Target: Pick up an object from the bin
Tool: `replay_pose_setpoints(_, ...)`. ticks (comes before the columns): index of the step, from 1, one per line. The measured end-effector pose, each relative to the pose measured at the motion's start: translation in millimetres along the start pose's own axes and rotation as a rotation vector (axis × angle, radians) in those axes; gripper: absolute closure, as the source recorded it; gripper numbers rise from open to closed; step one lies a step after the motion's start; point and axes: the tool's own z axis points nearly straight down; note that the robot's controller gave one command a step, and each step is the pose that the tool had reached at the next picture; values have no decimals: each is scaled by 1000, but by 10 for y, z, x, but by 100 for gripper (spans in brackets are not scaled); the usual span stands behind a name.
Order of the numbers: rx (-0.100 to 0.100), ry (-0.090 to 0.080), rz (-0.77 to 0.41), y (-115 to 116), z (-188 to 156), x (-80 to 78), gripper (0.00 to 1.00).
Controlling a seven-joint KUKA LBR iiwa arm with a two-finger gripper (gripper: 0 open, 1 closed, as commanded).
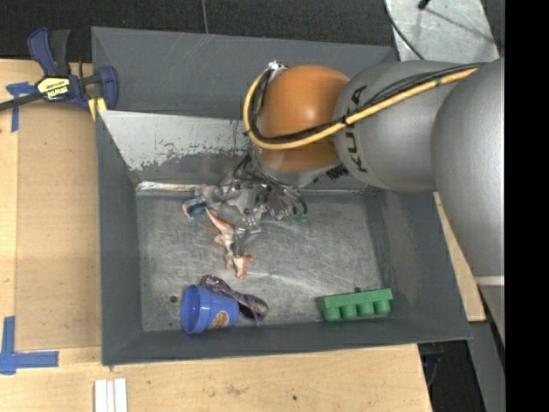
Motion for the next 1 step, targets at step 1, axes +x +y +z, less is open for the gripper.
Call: replay_pose_setpoints(1,0,0,0,-1,0,0,100)
